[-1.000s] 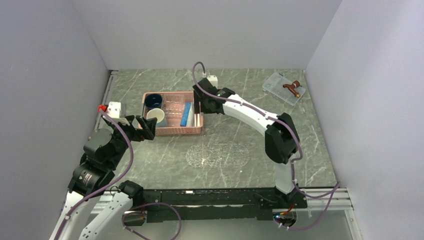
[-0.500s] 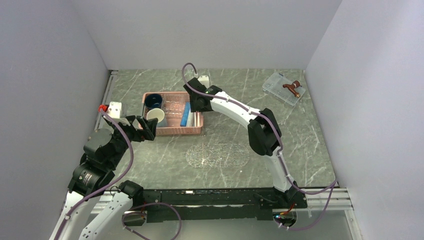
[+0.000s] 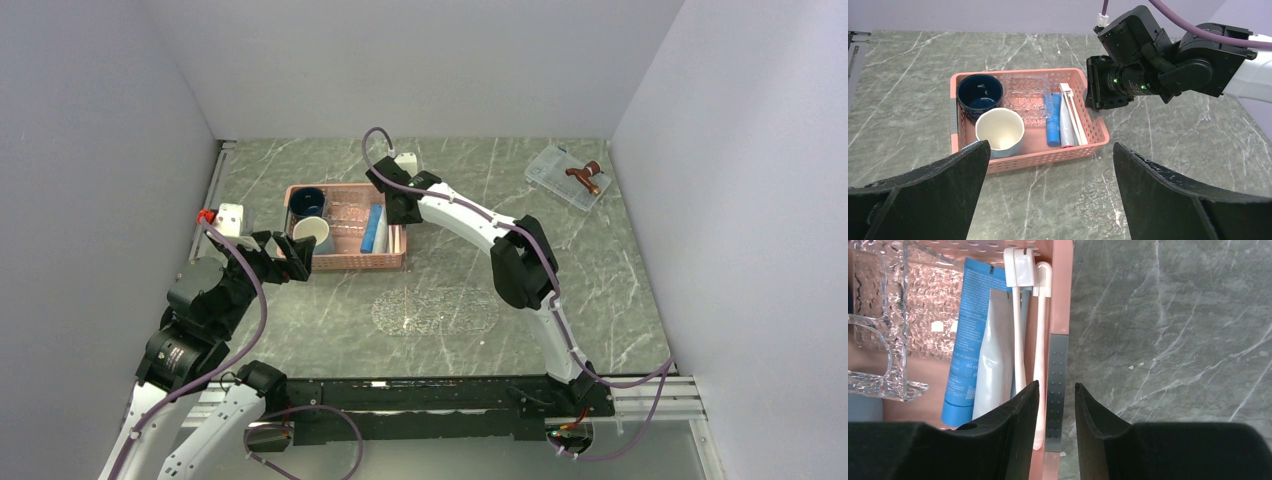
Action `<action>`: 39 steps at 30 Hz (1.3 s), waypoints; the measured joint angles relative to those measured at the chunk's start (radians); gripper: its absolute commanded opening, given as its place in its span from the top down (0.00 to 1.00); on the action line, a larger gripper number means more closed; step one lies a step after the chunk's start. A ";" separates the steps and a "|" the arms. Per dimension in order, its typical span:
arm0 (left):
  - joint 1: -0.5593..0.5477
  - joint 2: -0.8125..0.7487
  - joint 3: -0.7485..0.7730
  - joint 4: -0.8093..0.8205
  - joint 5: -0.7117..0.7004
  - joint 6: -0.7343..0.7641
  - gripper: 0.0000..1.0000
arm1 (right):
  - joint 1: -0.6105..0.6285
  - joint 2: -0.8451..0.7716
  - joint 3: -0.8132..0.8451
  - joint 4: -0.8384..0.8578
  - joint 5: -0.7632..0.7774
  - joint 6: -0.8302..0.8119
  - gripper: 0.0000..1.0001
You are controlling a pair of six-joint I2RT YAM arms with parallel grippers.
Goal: Prepare toiletry sets of a toothbrush and toothpaste on the tray
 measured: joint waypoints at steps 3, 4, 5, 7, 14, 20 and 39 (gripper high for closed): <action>0.000 0.000 0.000 0.000 0.000 0.000 0.01 | -0.004 0.000 0.003 0.000 0.000 0.000 0.69; 0.000 0.000 0.000 0.000 0.000 0.000 0.01 | -0.005 0.000 0.003 0.000 0.000 0.000 0.70; 0.000 0.000 0.000 0.000 0.000 0.000 0.01 | -0.006 0.000 0.003 0.000 0.000 0.000 0.71; 0.000 0.000 0.000 0.000 0.000 0.000 0.01 | -0.009 0.000 0.003 0.000 -0.001 0.000 0.74; 0.000 0.000 0.000 0.000 0.000 0.000 0.01 | -0.008 0.009 0.013 0.000 -0.008 0.001 0.91; 0.000 0.000 0.000 0.000 0.000 0.000 0.01 | -0.011 0.009 0.014 0.001 -0.008 0.006 1.00; 0.000 0.026 0.000 0.000 0.000 0.000 0.01 | -0.077 -0.065 -0.113 0.065 -0.034 -0.016 1.00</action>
